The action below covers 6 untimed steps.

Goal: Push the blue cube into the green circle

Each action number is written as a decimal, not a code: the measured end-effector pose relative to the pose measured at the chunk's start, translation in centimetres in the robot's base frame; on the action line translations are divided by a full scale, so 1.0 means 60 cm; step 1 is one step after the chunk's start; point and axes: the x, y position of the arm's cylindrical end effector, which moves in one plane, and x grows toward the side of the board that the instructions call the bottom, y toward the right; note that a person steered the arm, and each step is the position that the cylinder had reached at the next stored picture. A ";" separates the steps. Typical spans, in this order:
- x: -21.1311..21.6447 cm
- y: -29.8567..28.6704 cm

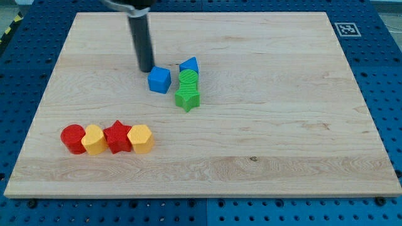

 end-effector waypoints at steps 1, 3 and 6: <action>0.043 -0.026; 0.053 0.158; 0.054 0.010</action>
